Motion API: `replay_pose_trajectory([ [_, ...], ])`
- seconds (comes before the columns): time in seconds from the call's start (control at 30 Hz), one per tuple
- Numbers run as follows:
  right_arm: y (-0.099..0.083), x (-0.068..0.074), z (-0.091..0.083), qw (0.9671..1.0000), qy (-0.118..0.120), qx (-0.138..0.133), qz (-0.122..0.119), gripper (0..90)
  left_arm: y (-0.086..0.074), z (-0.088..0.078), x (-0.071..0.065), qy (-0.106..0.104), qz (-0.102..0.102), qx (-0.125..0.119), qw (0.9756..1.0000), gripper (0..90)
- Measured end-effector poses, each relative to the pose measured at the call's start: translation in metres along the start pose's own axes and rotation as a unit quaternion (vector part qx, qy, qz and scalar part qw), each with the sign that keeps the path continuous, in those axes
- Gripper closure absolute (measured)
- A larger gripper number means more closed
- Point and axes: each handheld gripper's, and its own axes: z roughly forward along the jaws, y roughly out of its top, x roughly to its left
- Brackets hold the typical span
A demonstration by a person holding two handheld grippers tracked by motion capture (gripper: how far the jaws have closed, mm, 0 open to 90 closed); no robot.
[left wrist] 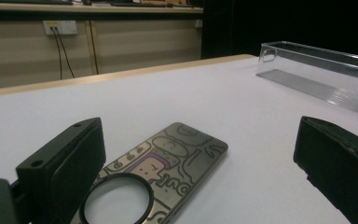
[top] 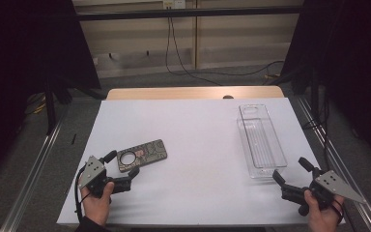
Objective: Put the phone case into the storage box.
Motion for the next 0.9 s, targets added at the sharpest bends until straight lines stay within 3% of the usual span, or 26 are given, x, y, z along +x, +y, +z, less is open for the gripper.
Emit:
replay_pose_trajectory([
  [0.23, 0.000, 0.001, -0.001, 1.0000, 0.000, -0.001, 0.000, 0.0, 0.004, 0.007, 0.003, 0.012, 0.012, -0.002, 0.9999, 1.6],
  [0.47, 0.000, 0.001, -0.001, 1.0000, -0.001, 0.002, -0.003, 0.0, 0.007, 0.018, 0.004, 0.002, 0.012, 0.006, 0.9999, 1.4],
  [0.57, 0.000, 0.002, -0.001, 1.0000, 0.000, 0.002, -0.003, 0.0, 0.011, 0.025, 0.004, 0.007, 0.017, 0.010, 0.9998, 1.2],
  [0.63, 0.000, 0.002, -0.001, 1.0000, 0.000, 0.002, -0.004, 0.0, 0.014, 0.029, 0.003, 0.006, 0.031, 0.008, 0.9995, 1.2],
  [0.8, 0.000, 0.001, -0.001, 1.0000, -0.001, 0.003, -0.004, 0.0, 0.020, 0.038, 0.003, 0.005, 0.036, -0.005, 0.9993, 1.6],
  [0.9, 0.000, 0.002, -0.001, 1.0000, -0.001, 0.002, -0.004, 0.0, 0.024, 0.045, 0.004, -0.001, 0.024, 0.000, 0.9997, 1.5],
])
